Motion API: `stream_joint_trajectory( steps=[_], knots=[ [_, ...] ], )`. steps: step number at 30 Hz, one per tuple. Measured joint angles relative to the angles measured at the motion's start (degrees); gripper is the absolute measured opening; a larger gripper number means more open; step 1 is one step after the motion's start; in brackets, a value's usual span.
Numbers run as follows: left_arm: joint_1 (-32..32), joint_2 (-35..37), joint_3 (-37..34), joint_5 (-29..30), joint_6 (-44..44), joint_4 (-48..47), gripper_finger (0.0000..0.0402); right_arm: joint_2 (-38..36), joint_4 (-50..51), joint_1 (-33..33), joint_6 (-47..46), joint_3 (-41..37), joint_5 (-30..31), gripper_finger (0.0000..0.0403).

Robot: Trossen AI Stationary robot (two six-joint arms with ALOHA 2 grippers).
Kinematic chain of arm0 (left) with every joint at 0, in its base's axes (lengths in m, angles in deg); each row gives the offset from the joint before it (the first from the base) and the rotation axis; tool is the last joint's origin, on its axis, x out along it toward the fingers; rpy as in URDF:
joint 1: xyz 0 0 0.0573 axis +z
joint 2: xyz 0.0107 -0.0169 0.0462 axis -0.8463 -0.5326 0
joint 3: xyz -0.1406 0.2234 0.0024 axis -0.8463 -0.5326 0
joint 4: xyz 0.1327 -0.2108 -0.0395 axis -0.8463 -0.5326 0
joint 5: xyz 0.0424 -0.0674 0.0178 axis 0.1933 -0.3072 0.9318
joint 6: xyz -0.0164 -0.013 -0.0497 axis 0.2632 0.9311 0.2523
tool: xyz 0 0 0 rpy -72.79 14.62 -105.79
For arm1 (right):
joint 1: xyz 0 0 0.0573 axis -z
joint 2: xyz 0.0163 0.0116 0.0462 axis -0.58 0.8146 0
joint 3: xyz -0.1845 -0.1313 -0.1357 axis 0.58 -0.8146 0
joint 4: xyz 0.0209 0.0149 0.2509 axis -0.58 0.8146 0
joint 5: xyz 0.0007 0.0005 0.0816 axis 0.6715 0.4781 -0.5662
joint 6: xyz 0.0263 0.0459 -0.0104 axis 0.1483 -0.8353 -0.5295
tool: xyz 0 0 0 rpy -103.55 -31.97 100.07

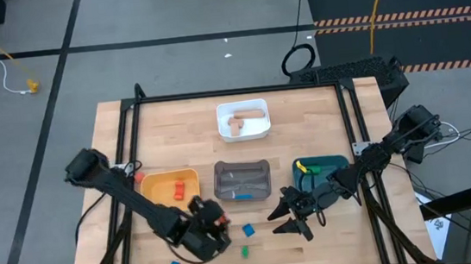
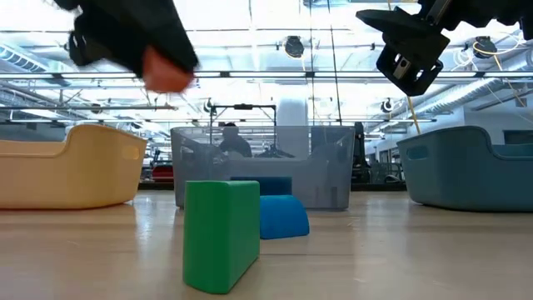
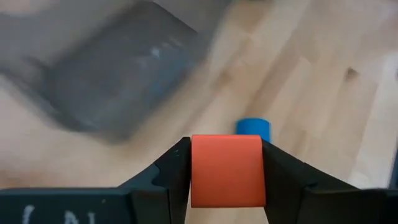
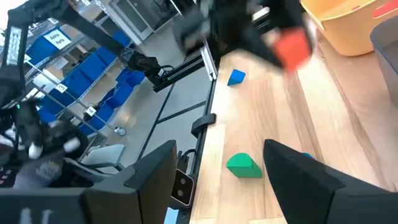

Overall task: Sort & place blocks by color
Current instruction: Put the right orange cube block into the yellow bin

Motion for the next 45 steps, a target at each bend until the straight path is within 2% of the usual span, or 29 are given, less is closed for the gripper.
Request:
stream_joint_trajectory(
  steps=[4, 9, 14, 18, 23, 32, 39, 45],
  knots=[
    [-1.11, 5.53, 0.07, 4.53, 4.48, -11.63, 0.0145, 0.0, 0.03, 0.0, 0.01, 0.0, 0.0, 0.0231],
    [-2.15, 9.21, 0.04, 7.58, 15.05, -28.52, 0.0149, 0.0, -0.03, 0.0, 0.0, 0.0, 0.0, 0.0231],
    [-2.38, 9.3, 0.02, 6.92, 26.17, -42.86, 0.015, 0.0, -0.03, 0.0, -0.01, 0.0, 0.0, 0.0231],
    [-2.1, 9.33, -1.72, 4.69, 30.3, -47.93, 0.0149, 0.0, -0.03, 0.0, 0.01, 0.0, 0.0, 0.0231],
    [-2.1, 9.3, -6.16, 1.33, 35.02, -48.72, 0.0149, 0.0, -0.03, 0.0, 0.01, 0.0, 0.0, 0.0231],
    [-2.02, 9.32, -13.07, -5.76, 40.47, -42.68, 0.015, 0.0, -0.03, 0.0, 0.01, 0.0, 0.0, 0.0231],
    [-0.88, 9.32, -17.41, -8.16, 43.52, -37.01, 0.0165, 0.0, -0.03, 0.0, 0.01, 0.0, 0.01, 0.0231],
    [0.17, 9.32, -17.99, -8.28, 44.77, -35.61, 0.0187, 0.0, -0.03, 0.0, 0.01, 0.0, 0.0, 0.0231]
  ],
)
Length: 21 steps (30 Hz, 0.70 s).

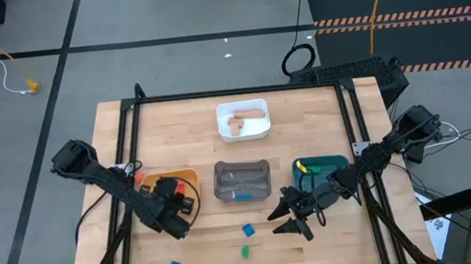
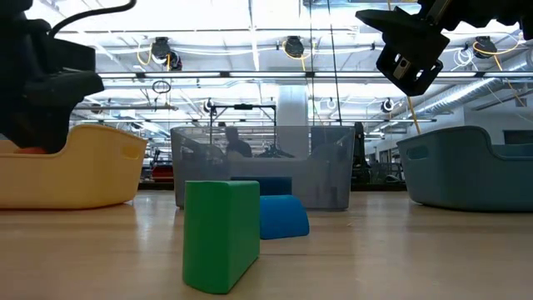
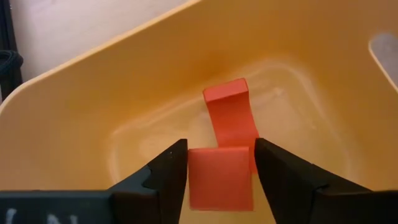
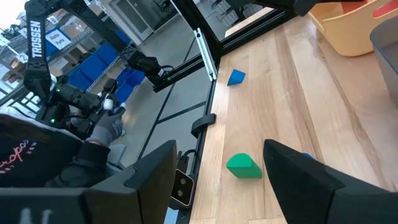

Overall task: Sort & place blocks by color
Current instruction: Put the right orange cube block into the yellow bin, then put the left blue triangular block into the black bin

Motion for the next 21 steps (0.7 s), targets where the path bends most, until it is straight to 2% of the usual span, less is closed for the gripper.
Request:
stream_joint_trajectory(
  steps=[7, 13, 16, 21],
  knots=[
    [0.28, 0.08, 0.0, -0.03, 0.0, -0.02, 0.0226, 0.0, 0.0, 0.0, 0.0, 0.0, 0.0, 0.0231],
    [-0.69, 4.38, 0.45, 3.27, -1.91, 0.2, 0.0232, 0.0, 0.01, 0.0, 0.0, 0.0, 0.01, 0.0231],
    [-1.96, 7.36, 1.03, 6.69, -6.38, 2.0, 0.0232, 0.0, 0.01, 0.0, -0.01, 0.02, 0.01, 0.0231],
    [-4.14, 9.83, 1.03, 7.01, -18.58, 12.37, 0.0232, 0.0, 0.0, 0.0, 0.0, 0.02, 0.01, 0.0231]
  ],
)
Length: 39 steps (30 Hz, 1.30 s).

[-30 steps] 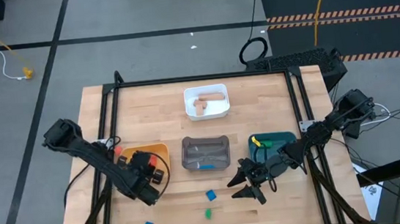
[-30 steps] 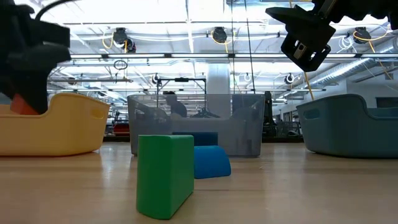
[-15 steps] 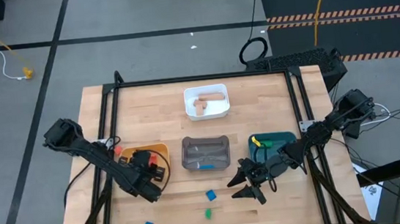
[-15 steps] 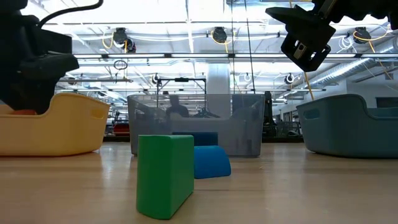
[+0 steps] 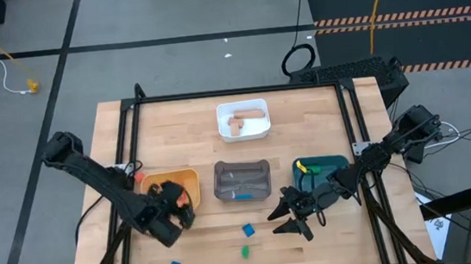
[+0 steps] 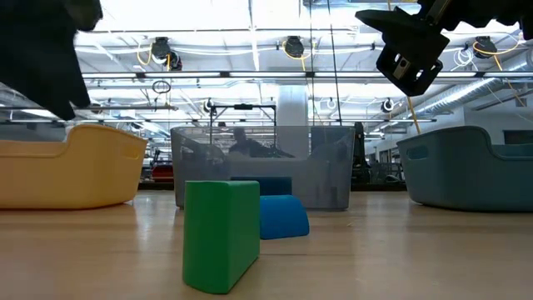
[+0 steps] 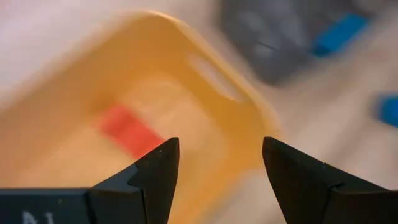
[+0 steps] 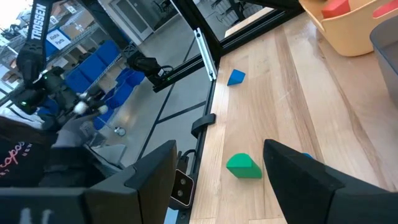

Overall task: Sort & place blocks by color
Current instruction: Put the left blue triangular block into the black bin

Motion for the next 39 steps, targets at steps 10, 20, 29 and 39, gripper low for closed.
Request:
stream_joint_trajectory(
  steps=[10, 20, 29, 39],
  knots=[
    [-5.16, -0.57, 0.04, -6.41, -0.75, 21.29, 0.0232, 0.02, 0.02, 0.0, 0.0, 0.0, -0.01, 0.0231],
    [-12.99, -7.21, -0.04, -19.39, 24.61, 28.21, 0.0232, 0.02, 0.04, -0.02, 0.0, 0.0, -0.01, 0.0231],
    [-19.35, -13.64, 0.02, -22.4, 44.13, 29.48, 0.0264, 0.02, -0.01, 0.0, 0.0, 0.0, -0.01, 0.0231],
    [-19.45, -18.88, 3.12, -26.85, 42.41, 27.72, 0.0299, 0.02, -0.03, -0.01, 0.0, 0.0, -0.01, 0.0231]
  ],
)
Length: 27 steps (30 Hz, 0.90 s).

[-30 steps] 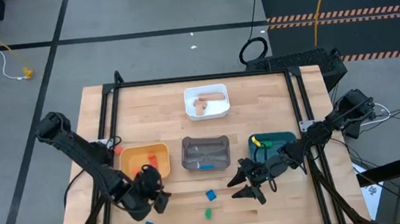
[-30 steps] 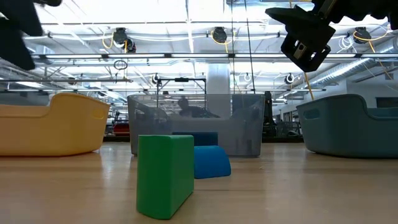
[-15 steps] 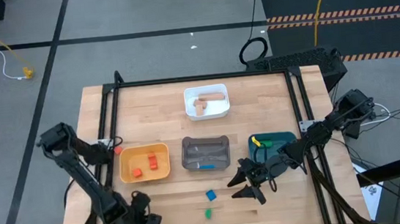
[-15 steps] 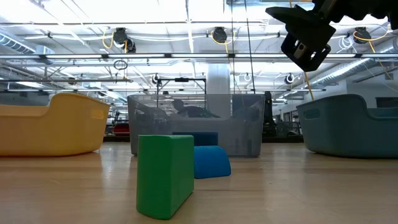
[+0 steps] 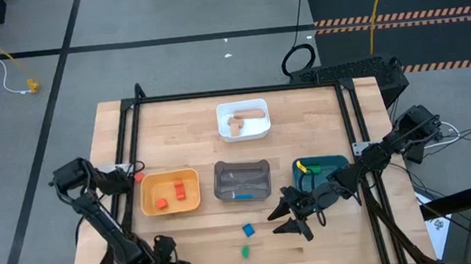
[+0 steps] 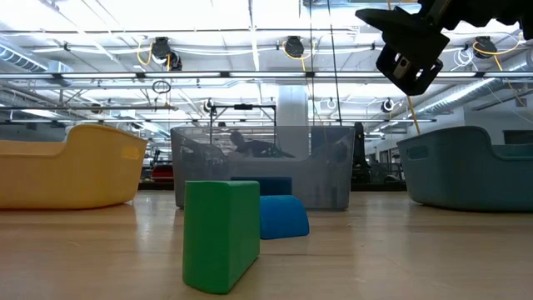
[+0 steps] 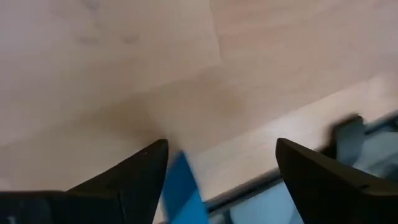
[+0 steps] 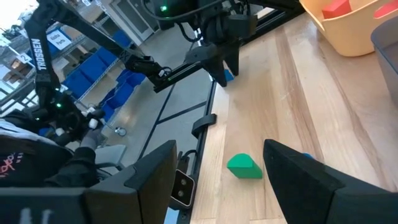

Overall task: Sort & place blocks by color
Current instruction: Put the left blue triangular block into the black bin

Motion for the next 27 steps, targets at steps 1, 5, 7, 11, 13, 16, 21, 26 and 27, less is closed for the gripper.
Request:
stream_joint_trajectory(
  steps=[1, 5, 7, 11, 13, 16, 21, 26, 27],
  knots=[
    [-0.01, -0.04, 0.97, -0.18, -0.21, -3.15, 0.0297, 0.0, 0.02, 0.0, -0.01, 0.0, 0.02, 0.0231],
    [0.01, -0.08, 5.49, -0.74, -2.06, -13.3, 0.0288, 0.0, 0.08, 0.01, 0.0, 0.0, 0.02, 0.0231],
    [0.13, -0.02, 7.87, -1.57, -2.5, -17.33, 0.0286, 0.0, 0.09, -0.01, 0.0, 0.0, 0.0, 0.0231],
    [0.14, 0.06, 11.06, -2.76, -0.94, -18.97, 0.0285, 0.0, 0.07, -0.01, 0.0, 0.0, 0.0, 0.0231],
    [0.18, 0.04, 11.22, -4.01, 0.74, -17.82, 0.0285, 0.0, 0.06, -0.01, 0.0, 0.0, 0.0, 0.0231],
    [0.71, -0.21, 11.2, -7.91, 3.79, -15.01, 0.0285, 0.0, 0.06, 0.01, -0.01, 0.0, 0.0, 0.0231],
    [0.87, -0.26, 11.2, -12.18, 7.66, -11.09, 0.0285, 0.0, 0.06, 0.01, 0.0, 0.0, 0.0, 0.0231],
    [1.16, -1.69, 11.2, -11.64, 10.18, -8.36, 0.0284, 0.0, 0.06, 0.01, -0.01, 0.0, 0.0, 0.0231],
    [1.29, -2.56, 11.2, -11.71, 10.29, -7.63, 0.0284, 0.0, 0.06, 0.0, -0.01, 0.0, 0.01, 0.0231]
  ],
)
